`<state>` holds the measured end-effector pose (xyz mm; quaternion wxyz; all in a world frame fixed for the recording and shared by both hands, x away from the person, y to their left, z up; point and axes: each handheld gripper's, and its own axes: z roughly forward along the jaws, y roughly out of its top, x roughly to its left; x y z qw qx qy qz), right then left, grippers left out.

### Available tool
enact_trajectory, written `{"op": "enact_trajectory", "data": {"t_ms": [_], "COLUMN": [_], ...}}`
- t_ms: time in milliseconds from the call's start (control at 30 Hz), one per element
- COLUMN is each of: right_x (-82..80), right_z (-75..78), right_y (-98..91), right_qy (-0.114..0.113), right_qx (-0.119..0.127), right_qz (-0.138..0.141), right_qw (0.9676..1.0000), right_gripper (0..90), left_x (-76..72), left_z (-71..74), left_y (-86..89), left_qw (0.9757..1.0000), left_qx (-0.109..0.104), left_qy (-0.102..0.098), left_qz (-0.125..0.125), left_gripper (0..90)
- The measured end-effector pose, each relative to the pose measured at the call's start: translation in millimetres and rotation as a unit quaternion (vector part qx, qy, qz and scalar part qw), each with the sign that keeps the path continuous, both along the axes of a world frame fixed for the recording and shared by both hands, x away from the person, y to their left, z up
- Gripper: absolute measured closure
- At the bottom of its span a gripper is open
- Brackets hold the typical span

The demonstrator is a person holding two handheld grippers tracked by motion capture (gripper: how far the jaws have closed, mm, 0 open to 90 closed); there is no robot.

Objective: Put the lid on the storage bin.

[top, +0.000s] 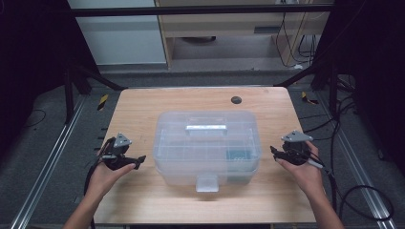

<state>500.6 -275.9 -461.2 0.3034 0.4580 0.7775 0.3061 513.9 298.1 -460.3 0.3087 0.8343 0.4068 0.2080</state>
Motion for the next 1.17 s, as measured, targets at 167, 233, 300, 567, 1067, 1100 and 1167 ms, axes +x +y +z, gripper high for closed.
{"op": "enact_trajectory", "data": {"t_ms": [167,233,300,567,1067,1100,1167], "right_x": [23.8,34.3,41.4,58.8,67.8,67.7,67.5], "right_z": [-12.8,-19.3,-23.7,-36.0,-50.5,-50.6,-50.5], "right_y": [-8.3,-15.1,-19.5,-28.2,-19.1,-19.0,-18.9], "right_qy": [0.020,0.027,0.035,0.050,0.059,0.059,0.059], "right_qx": [0.054,0.072,0.079,0.114,0.087,0.087,0.087], "right_qz": [-0.057,-0.086,-0.102,-0.134,-0.147,-0.148,-0.149], "right_qw": [0.9967,0.9933,0.9910,0.9830,0.9835,0.9834,0.9832], "right_gripper": [17.7,16.2,15.9,13.1,0.6,0.5,0.5], "left_x": [27.5,35.1,43.6,60.1,64.7,64.3,63.8], "left_z": [-14.4,-18.4,-22.5,-34.3,-47.0,-46.9,-46.9], "left_y": [-0.3,-0.4,0.4,3.7,-0.9,-1.0,-0.9], "left_qw": [0.9998,0.9997,0.9992,0.9959,0.9937,0.9935,0.9933], "left_qx": [-0.008,-0.009,-0.018,-0.057,-0.041,-0.041,-0.041], "left_qy": [-0.005,-0.004,-0.006,0.002,0.002,0.003,0.003], "left_qz": [0.017,0.022,0.036,0.070,0.105,0.106,0.108], "left_gripper": [4.7,4.6,4.3,4.5,0.0,0.0,0.0]}}
